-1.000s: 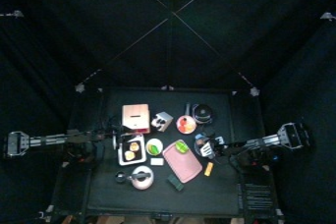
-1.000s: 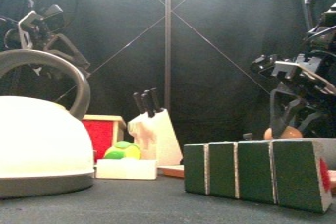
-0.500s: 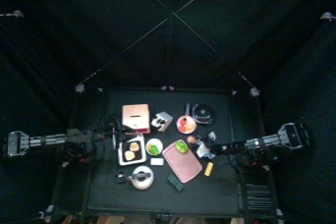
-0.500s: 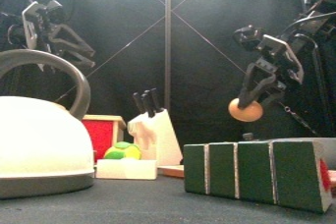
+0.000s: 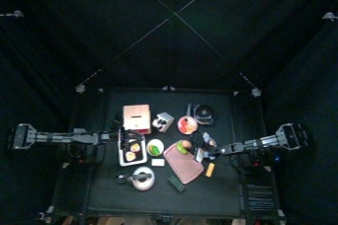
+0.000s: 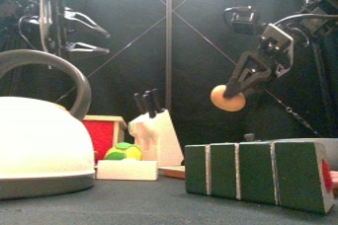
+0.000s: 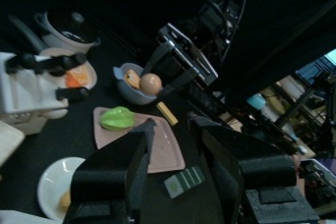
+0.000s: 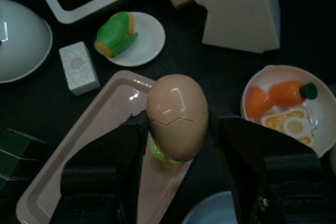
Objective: Grab egg with other hand
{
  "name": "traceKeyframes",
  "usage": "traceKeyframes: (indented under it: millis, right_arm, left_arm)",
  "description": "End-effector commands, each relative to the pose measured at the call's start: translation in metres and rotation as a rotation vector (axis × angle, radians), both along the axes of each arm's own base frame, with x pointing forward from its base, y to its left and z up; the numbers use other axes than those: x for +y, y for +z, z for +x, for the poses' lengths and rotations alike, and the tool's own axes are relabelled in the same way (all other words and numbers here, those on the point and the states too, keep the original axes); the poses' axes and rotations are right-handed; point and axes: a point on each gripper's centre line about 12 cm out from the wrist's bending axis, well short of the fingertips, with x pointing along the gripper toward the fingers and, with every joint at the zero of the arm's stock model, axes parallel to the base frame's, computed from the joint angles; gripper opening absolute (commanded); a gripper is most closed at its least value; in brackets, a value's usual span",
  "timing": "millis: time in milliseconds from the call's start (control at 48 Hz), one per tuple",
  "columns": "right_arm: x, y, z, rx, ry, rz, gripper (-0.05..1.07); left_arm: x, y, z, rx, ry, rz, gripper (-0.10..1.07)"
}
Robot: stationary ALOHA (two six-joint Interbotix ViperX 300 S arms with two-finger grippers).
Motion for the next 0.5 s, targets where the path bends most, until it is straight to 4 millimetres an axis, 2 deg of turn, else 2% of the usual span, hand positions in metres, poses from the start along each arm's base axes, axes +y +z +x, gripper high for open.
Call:
traceKeyframes:
  millis: [0,188,479]
  right_arm:
    - [0.005,0.015,0.007,-0.045,0.030,-0.016,0.61]
    - [0.016,0.015,0.008,-0.046,0.068,-0.026,0.60]
    - [0.030,0.018,0.018,-0.052,0.111,-0.039,0.59]
  left_arm:
    - [-0.010,0.009,0.017,-0.019,-0.038,-0.014,0.76]
    - [-0.021,-0.001,0.050,0.005,-0.076,-0.018,0.76]
    - [-0.024,-0.029,0.108,0.060,-0.077,-0.029,0.80]
